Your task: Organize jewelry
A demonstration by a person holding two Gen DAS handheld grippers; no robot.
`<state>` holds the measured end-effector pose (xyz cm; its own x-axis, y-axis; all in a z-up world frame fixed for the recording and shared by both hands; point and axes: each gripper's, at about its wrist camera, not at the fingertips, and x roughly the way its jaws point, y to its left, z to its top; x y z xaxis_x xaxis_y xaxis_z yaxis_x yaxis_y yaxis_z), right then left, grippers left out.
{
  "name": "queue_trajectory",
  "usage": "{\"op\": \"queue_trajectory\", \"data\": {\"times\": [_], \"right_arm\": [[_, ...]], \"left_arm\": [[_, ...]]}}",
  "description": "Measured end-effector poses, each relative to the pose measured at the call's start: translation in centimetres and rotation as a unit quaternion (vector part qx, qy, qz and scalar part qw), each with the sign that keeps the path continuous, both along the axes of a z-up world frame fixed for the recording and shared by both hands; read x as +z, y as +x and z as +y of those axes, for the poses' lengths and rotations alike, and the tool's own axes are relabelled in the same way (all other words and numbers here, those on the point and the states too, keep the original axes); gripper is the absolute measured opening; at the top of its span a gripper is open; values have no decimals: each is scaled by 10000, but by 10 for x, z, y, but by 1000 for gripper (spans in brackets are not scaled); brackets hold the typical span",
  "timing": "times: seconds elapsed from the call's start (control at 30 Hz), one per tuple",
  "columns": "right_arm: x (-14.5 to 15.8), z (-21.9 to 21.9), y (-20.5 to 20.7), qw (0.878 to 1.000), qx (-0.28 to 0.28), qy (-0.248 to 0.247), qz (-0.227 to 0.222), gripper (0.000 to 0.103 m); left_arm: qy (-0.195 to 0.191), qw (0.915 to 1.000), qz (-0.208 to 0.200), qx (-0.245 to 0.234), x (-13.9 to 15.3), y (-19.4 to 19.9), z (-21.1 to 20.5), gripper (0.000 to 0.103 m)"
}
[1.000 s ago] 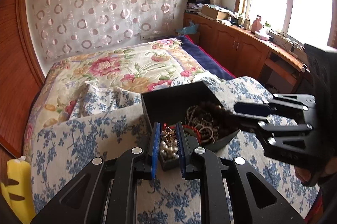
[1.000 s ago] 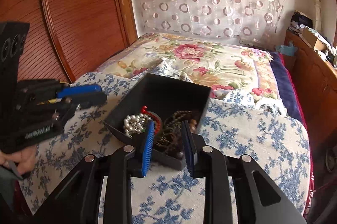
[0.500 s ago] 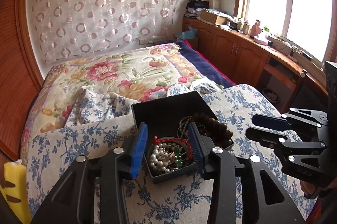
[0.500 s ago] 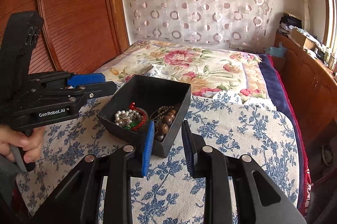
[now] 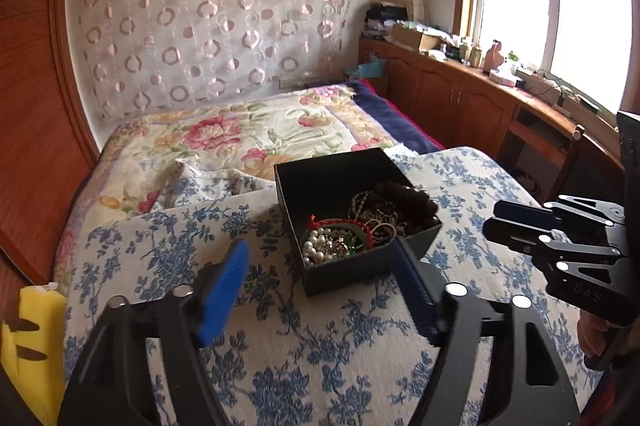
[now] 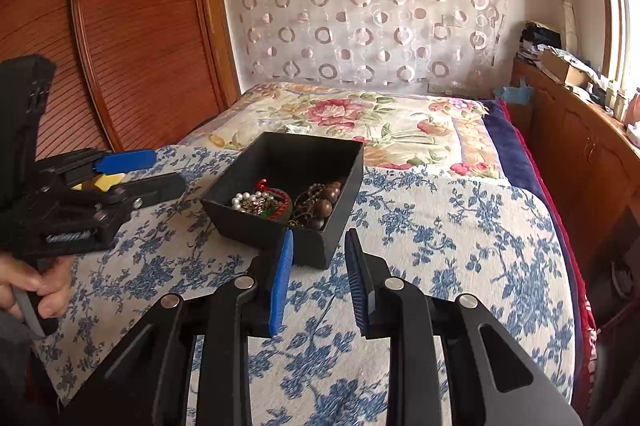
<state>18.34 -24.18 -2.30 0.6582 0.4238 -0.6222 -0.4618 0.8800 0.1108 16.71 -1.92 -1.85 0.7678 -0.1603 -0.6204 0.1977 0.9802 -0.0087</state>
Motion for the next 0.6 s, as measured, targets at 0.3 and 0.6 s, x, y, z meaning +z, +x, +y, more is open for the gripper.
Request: {"op": "queue_trajectory", "data": {"times": [0.3, 0.6], "right_arm": [[5, -5, -29, 9996, -131, 148, -178, 50], [12, -16, -57, 9979, -375, 167, -510, 73]], "left_arm": [[-40, 9998, -130, 158, 2, -41, 1, 79], [-283, 9978, -369, 465, 2, -78, 16, 96]]}}
